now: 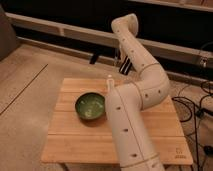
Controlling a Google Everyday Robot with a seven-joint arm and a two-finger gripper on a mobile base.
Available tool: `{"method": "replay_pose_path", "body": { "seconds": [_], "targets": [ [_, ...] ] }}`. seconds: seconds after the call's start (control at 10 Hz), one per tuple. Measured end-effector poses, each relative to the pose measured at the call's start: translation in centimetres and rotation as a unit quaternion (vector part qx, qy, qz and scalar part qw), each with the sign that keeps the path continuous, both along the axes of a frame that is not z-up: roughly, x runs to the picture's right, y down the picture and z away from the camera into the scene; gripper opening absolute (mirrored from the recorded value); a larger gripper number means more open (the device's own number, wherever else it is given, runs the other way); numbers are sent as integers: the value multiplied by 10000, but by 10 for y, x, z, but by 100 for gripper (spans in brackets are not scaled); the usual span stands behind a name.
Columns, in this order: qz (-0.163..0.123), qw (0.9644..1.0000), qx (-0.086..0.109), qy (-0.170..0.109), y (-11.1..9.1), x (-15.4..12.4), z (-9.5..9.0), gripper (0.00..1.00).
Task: Place the eraser in the ceramic cup
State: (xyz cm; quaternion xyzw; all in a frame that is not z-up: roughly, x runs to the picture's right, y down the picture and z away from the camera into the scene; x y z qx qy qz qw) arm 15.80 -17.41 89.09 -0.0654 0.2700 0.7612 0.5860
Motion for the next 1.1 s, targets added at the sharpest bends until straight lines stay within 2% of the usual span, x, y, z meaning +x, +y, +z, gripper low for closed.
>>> {"method": "replay_pose_path", "body": {
  "seconds": [0.3, 0.7, 1.1],
  "targets": [
    [273, 9996, 67, 29, -3, -6, -5, 0],
    [776, 9963, 162, 323, -5, 12, -23, 0],
    [1044, 9930, 205, 506, 8, 23, -33, 0]
  ]
}}
